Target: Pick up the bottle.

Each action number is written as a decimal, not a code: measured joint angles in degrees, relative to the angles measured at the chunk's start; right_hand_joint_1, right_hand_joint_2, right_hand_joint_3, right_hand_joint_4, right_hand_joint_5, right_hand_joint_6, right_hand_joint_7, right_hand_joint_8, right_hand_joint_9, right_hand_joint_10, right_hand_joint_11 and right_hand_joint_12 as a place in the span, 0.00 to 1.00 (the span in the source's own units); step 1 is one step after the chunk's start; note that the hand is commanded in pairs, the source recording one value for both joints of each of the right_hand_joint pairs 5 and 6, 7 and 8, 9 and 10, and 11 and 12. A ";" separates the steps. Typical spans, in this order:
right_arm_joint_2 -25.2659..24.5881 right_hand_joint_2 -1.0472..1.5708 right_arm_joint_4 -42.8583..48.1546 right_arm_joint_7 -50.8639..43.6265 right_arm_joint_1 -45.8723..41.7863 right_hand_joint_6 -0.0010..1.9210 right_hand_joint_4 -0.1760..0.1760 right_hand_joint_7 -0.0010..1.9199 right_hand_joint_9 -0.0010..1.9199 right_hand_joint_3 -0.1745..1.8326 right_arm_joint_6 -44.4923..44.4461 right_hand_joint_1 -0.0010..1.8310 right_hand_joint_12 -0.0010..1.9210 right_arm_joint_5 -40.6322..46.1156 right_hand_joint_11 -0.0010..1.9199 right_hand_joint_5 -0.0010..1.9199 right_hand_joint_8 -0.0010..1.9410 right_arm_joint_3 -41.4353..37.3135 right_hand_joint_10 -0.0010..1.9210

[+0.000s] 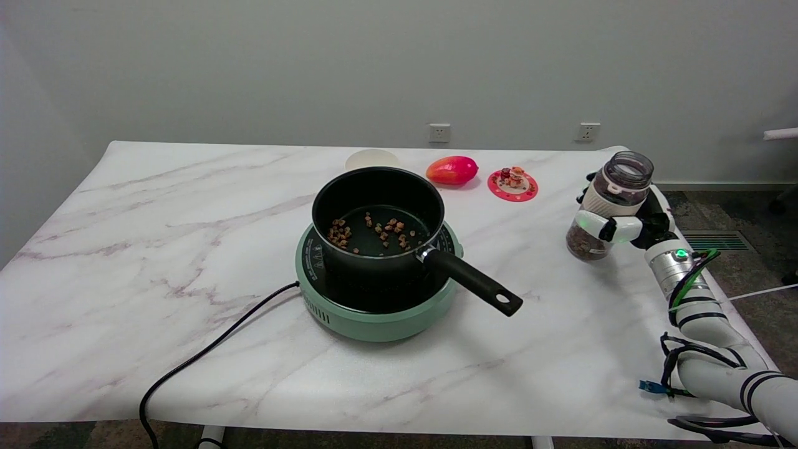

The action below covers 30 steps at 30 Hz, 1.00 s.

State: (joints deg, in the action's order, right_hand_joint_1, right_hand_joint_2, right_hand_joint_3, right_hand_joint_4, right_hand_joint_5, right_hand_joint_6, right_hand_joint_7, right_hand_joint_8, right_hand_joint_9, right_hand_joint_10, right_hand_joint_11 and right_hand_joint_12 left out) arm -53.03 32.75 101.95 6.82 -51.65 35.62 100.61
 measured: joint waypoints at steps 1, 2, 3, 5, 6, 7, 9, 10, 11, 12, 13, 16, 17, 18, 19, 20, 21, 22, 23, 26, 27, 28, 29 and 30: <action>0.00 0.47 -0.02 0.00 0.00 0.57 0.50 0.81 0.59 0.61 -0.05 0.83 0.46 0.01 0.46 0.57 0.80 -0.01 0.59; 0.00 0.48 -0.04 0.00 0.00 0.59 0.50 0.81 0.60 0.60 -0.08 0.83 0.47 0.03 0.47 0.59 0.80 -0.02 0.60; 0.00 0.49 -0.06 0.01 0.01 0.62 0.50 0.82 0.60 0.59 -0.14 0.83 0.48 0.04 0.48 0.63 0.81 -0.03 0.60; 0.00 0.53 -0.09 0.01 0.04 0.70 0.50 0.85 0.61 0.54 -0.25 0.82 0.51 0.06 0.51 0.70 0.84 -0.04 0.61; 0.00 0.54 -0.12 0.01 0.06 0.73 0.50 0.86 0.62 0.52 -0.26 0.82 0.52 0.07 0.52 0.73 0.85 -0.05 0.62; 0.00 0.57 -0.15 0.02 0.09 0.78 0.50 0.87 0.62 0.49 -0.27 0.81 0.53 0.08 0.53 0.78 0.86 -0.05 0.62; 0.00 0.60 -0.19 0.02 0.16 0.84 0.50 0.88 0.63 0.44 -0.29 0.81 0.54 0.10 0.54 0.84 0.87 -0.06 0.63; 0.00 0.61 -0.22 0.02 0.24 0.87 0.50 0.89 0.63 0.42 -0.30 0.81 0.55 0.11 0.55 0.87 0.88 -0.07 0.63; 0.01 0.63 -0.24 0.03 0.32 0.89 0.50 0.90 0.63 0.41 -0.35 0.80 0.55 0.12 0.55 0.89 0.89 -0.08 0.63; 0.01 0.63 -0.27 0.04 0.40 0.90 0.50 0.90 0.63 0.40 -0.41 0.80 0.55 0.12 0.55 0.90 0.89 -0.09 0.63; 0.02 0.64 -0.28 0.07 0.46 0.90 0.50 0.91 0.64 0.40 -0.45 0.80 0.55 0.12 0.55 0.90 0.90 -0.11 0.64; 0.12 0.65 -0.29 0.18 0.76 0.92 0.50 0.91 0.64 0.39 -0.47 0.80 0.56 0.12 0.56 0.92 0.90 -0.12 0.64; 0.15 0.66 -0.27 0.21 0.83 0.92 0.50 0.92 0.64 0.39 -0.47 0.80 0.56 0.12 0.56 0.92 0.91 -0.12 0.64; 0.20 0.66 -0.19 0.25 0.96 0.92 0.50 0.92 0.64 0.39 -0.47 0.80 0.57 0.10 0.57 0.93 0.91 -0.11 0.64; 0.24 0.67 -0.07 0.29 1.10 0.93 0.50 0.92 0.65 0.38 -0.47 0.80 0.57 0.07 0.57 0.93 0.91 -0.09 0.65; 0.28 0.67 0.06 0.32 1.24 0.93 0.50 0.92 0.65 0.38 -0.47 0.80 0.57 0.01 0.57 0.93 0.91 -0.06 0.65; 0.30 0.67 0.17 0.35 1.38 0.93 0.50 0.93 0.65 0.38 -0.47 0.80 0.57 -0.08 0.57 0.93 0.92 -0.02 0.65; 0.31 0.68 0.35 0.41 1.56 0.94 0.50 0.92 0.65 0.38 -0.46 0.80 0.57 -0.25 0.57 0.94 0.91 0.02 0.65; 0.34 0.68 0.57 0.45 1.74 0.94 0.50 0.92 0.65 0.37 -0.33 0.80 0.57 -0.41 0.57 0.94 0.91 0.05 0.65; 0.45 0.69 1.38 0.57 2.35 0.95 0.50 0.93 0.65 0.36 0.42 0.80 0.57 -0.92 0.57 0.95 0.92 0.16 0.65; 0.47 0.69 1.73 0.61 2.59 0.95 0.50 0.93 0.65 0.36 0.70 0.79 0.57 -1.09 0.57 0.95 0.92 0.24 0.65; 0.49 0.70 2.17 0.68 2.90 0.95 0.50 0.93 0.65 0.36 1.19 0.79 0.57 -1.36 0.58 0.95 0.92 0.36 0.65; 0.52 0.71 2.58 0.74 3.24 0.96 0.50 0.94 0.65 0.35 1.63 0.79 0.58 -1.58 0.58 0.96 0.93 0.51 0.65; 0.54 0.73 2.85 0.78 3.48 0.97 0.50 0.95 0.65 0.34 1.91 0.79 0.59 -1.72 0.59 0.97 0.94 0.64 0.65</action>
State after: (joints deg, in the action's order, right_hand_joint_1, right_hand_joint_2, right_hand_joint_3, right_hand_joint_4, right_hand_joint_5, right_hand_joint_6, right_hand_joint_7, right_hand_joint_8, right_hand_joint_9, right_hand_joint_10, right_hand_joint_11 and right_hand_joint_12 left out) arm -52.50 35.59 102.74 10.30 -49.74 33.89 101.25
